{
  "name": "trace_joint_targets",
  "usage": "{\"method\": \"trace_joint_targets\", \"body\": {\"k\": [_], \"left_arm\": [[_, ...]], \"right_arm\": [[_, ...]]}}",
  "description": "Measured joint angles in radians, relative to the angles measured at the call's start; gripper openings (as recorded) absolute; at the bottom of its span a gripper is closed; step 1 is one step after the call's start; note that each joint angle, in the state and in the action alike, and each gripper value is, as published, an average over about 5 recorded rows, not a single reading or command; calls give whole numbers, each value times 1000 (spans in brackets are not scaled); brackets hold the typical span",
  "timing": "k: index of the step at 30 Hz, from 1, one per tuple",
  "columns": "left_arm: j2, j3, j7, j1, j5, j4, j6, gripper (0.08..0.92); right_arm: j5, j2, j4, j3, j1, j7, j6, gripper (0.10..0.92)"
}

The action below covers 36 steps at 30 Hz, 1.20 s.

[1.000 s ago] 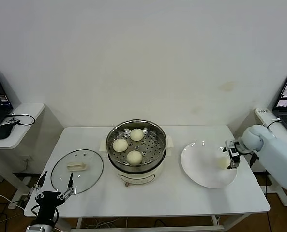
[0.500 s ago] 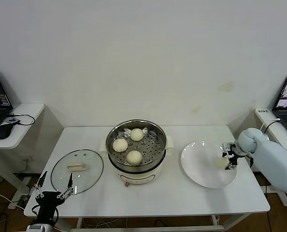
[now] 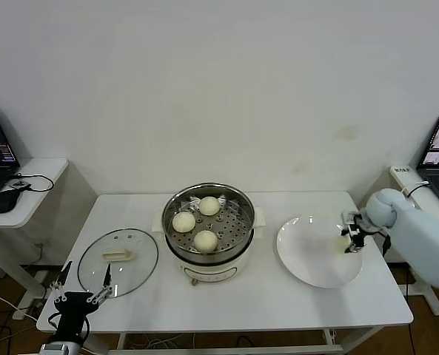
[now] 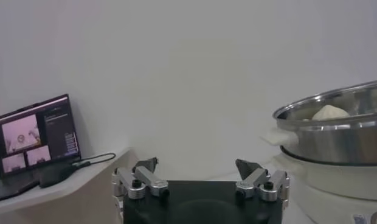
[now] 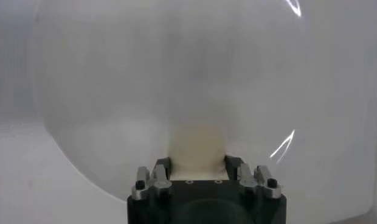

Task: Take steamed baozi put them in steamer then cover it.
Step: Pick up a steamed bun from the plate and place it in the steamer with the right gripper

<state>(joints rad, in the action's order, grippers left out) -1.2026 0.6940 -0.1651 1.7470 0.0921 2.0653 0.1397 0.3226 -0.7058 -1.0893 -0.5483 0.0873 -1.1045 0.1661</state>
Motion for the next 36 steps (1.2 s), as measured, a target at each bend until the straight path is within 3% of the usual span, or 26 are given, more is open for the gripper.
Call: {"method": "trace_joint_targets", "body": {"k": [13, 27, 36], "left_arm": [[1, -19, 1, -15, -2, 7, -4, 823], [-3, -3, 0, -25, 11, -7, -7, 823], [-6, 7, -1, -22, 19, -4, -5, 823]], "right_arm": [[-261, -6, -208, -258, -353, 9, 119, 585], [-569, -223, -277, -483, -581, 117, 320, 594], [-653, -355, -255, -542, -560, 204, 443, 594]]}}
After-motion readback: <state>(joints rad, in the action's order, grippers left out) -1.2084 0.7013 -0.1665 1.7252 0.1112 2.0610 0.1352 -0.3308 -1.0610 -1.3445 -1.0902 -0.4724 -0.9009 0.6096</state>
